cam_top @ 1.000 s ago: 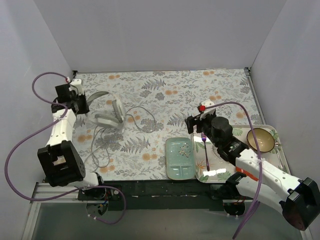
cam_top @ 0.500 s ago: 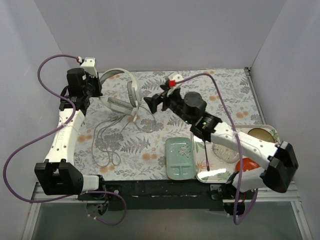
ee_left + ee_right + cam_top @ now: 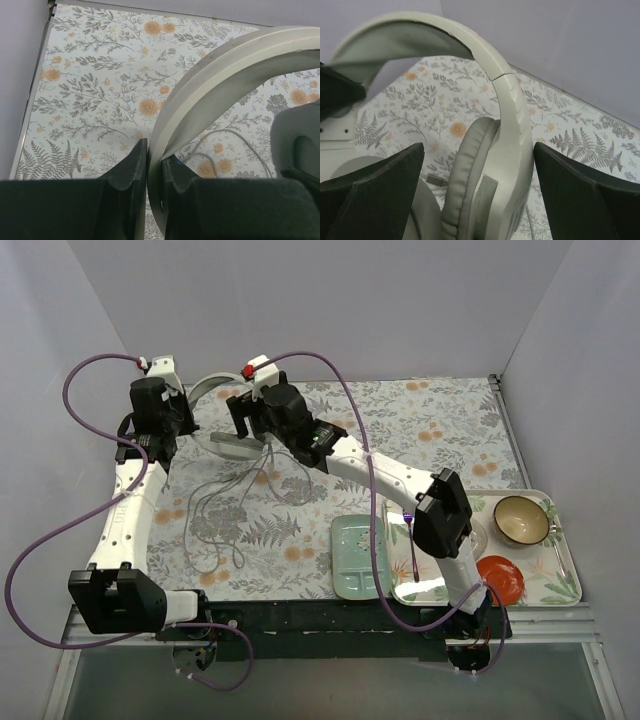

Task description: Wrap the headphones

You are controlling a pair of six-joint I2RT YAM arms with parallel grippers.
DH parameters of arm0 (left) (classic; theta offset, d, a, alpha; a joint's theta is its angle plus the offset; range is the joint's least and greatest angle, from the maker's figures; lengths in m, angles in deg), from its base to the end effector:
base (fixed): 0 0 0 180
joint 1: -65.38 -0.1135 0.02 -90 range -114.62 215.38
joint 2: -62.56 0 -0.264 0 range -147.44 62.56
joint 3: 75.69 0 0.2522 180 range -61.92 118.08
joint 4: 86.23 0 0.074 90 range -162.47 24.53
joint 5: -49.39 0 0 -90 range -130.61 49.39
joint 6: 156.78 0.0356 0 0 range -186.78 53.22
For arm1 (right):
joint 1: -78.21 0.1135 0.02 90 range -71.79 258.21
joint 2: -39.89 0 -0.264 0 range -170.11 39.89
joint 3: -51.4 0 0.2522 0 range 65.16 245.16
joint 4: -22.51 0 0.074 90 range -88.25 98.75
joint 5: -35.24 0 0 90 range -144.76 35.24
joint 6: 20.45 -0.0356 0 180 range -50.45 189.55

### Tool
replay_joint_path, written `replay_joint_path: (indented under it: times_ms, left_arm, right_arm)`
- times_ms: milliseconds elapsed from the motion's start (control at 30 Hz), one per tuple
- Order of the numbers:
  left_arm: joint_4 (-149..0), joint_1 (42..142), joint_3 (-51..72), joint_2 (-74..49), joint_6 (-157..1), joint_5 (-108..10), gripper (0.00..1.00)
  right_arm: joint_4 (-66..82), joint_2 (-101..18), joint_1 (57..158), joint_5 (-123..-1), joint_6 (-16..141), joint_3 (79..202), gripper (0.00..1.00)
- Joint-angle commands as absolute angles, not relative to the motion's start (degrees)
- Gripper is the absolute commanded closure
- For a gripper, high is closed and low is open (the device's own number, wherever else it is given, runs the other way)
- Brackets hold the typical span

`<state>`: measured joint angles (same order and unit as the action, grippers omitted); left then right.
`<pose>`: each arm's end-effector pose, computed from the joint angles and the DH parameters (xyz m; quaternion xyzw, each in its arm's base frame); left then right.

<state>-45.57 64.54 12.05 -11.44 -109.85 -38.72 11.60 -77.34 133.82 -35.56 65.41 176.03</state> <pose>0.2899 0.0054 0.3776 -0.3266 0.7871 -0.1753 0.4930 0.2911 0.4046 0.3741 -0.2089 0.6966 0.2311 0.6463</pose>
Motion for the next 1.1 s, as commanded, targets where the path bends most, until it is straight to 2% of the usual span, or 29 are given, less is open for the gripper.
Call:
replay_joint_path:
  times_ms: [0, 100, 300, 400, 433, 500, 533, 600, 633, 800, 1067]
  left_arm:
    - [-47.69, 64.59, 12.96, -7.31, -112.66, -42.17, 1.00]
    - [-47.33, 64.59, 12.78, -7.14, -112.75, -43.41, 1.00]
    - [-47.16, 64.59, 13.66, -8.10, -113.89, -46.40, 1.00]
    - [-47.25, 64.59, 13.23, -8.46, -113.63, -48.34, 1.00]
    - [-47.42, 64.59, 12.87, -8.63, -113.02, -48.95, 1.00]
    - [-47.51, 64.50, 11.65, -9.42, -111.44, -49.13, 1.00]
    - [-47.77, 64.59, 10.94, -9.60, -109.26, -48.79, 0.96]
    - [-48.91, 64.59, 9.45, -10.82, -106.70, -45.10, 0.77]
    - [-49.26, 64.59, 8.22, -11.35, -103.64, -43.79, 0.65]
    - [-50.23, 66.69, 6.02, -13.73, -95.27, -39.84, 0.39]
    - [-51.46, 70.47, 3.82, -12.77, -89.03, -38.06, 0.36]
  right_arm:
    - [5.92, -78.59, 131.13, -34.63, 62.26, 177.60, 0.01]
    - [11.27, -76.48, 129.27, -36.21, 61.28, 170.57, 0.04]
    - [12.79, -77.17, 129.01, -41.30, 64.62, 167.90, 0.15]
    - [13.40, -77.35, 128.92, -44.65, 65.94, 167.47, 0.38]
    - [14.10, -77.18, 129.01, -44.83, 66.29, 166.77, 0.56]
    - [15.25, -76.04, 129.01, -44.92, 67.61, 165.45, 0.75]
    - [15.60, -75.51, 129.01, -45.09, 68.22, 164.92, 0.89]
    - [15.26, -74.37, 128.92, -45.36, 69.37, 163.95, 0.99]
    - [14.64, -74.10, 128.92, -45.09, 71.20, 163.95, 0.99]
    - [1.50, -76.11, 129.01, -49.82, 76.49, 171.76, 0.99]
    - [-12.86, -80.25, 129.01, -52.65, 78.00, 183.71, 0.99]
